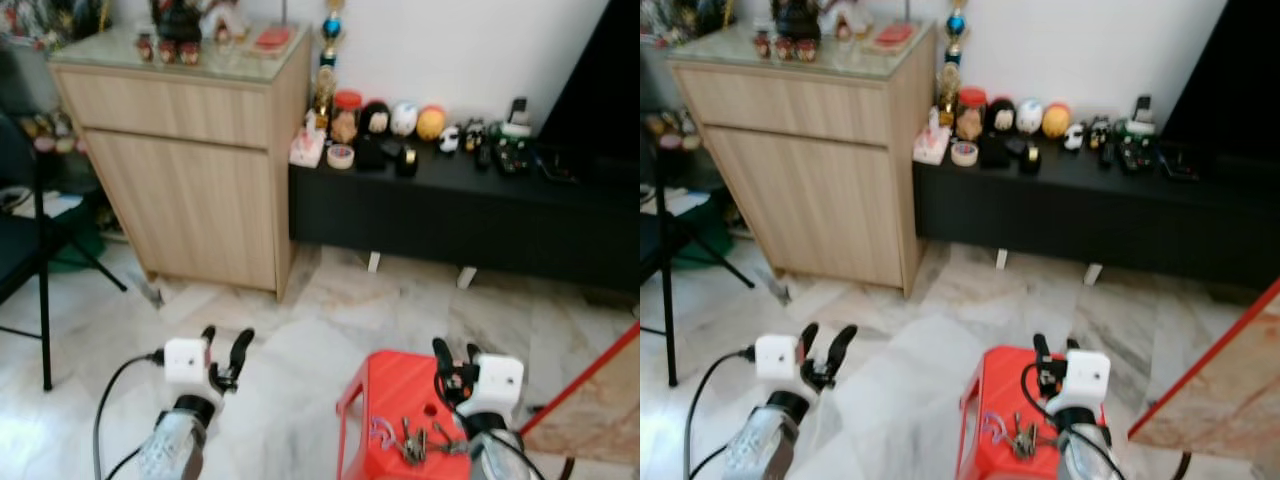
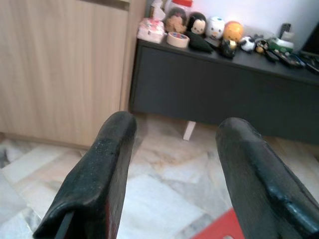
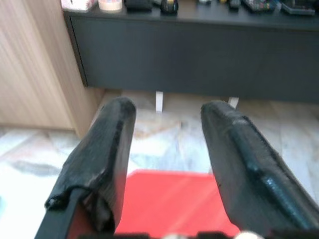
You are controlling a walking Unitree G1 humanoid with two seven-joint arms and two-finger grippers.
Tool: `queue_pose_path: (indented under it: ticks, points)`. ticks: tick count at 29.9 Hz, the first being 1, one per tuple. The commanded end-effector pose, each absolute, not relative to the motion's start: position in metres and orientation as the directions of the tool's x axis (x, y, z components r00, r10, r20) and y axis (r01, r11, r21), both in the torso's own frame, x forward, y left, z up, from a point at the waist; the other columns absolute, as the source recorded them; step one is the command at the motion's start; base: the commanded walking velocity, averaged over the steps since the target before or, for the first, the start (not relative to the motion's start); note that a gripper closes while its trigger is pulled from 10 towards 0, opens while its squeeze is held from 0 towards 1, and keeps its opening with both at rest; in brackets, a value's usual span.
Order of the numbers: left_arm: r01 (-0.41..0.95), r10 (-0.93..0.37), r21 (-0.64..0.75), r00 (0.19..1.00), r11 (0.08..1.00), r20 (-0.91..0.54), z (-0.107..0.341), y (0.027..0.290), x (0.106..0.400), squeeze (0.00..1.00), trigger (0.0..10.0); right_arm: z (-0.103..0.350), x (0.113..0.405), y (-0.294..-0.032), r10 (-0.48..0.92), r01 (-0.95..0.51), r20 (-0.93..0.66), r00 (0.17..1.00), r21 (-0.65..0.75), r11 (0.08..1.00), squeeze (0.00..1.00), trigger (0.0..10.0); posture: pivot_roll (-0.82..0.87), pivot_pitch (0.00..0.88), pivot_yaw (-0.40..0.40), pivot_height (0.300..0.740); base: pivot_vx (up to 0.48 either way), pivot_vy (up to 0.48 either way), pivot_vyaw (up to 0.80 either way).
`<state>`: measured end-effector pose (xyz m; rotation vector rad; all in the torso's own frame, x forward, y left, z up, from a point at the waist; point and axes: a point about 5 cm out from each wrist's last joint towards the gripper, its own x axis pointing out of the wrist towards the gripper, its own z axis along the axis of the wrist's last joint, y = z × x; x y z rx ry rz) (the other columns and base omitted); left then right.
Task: Hang keys on a hook
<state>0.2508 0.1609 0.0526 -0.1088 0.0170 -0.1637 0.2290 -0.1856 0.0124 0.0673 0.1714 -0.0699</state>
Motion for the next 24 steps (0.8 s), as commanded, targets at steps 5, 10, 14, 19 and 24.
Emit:
queue_pose_path:
  ticks: [5,10,14,19,24]
  points:
    - [0.124,-0.127,-0.093,0.992,0.988,-0.026,0.0515,0.1724,0.2486,0.0,10.0,0.017,0.2351,-0.1777,-0.049,0.062,-0.154,0.987,0.08,0.995,0.0,10.0,0.01,0.0,-0.077,0.74,0.0,0.0,0.0]
    - [0.121,-0.124,-0.097,0.992,0.988,-0.023,0.0519,0.1725,0.2481,0.0,10.0,0.0171,0.2351,-0.1784,-0.059,0.071,-0.154,0.986,0.077,0.995,0.0,10.0,0.02,0.0,-0.078,0.74,0.0,0.0,0.0]
    - [0.121,-0.124,-0.099,0.992,0.988,-0.022,0.052,0.1723,0.2478,0.0,10.0,0.0178,0.2358,-0.1787,-0.061,0.073,-0.15,0.987,0.077,0.994,0.0,10.0,0.02,0.0,-0.078,0.74,0.0,0.0,0.0]
    - [0.118,-0.12,-0.098,0.992,0.988,-0.022,0.0521,0.1723,0.2476,0.0,10.0,0.0187,0.2369,-0.1778,-0.061,0.073,-0.146,0.987,0.079,0.994,0.0,10.0,0.02,0.0,-0.08,0.74,0.0,0.0,0.0]
    - [0.12,-0.123,-0.091,0.992,0.989,-0.028,0.0515,0.1723,0.2466,0.0,10.0,0.0189,0.2371,-0.177,-0.058,0.071,-0.145,0.988,0.08,0.994,0.0,10.0,0.02,0.0,-0.081,0.74,0.0,0.0,0.0]
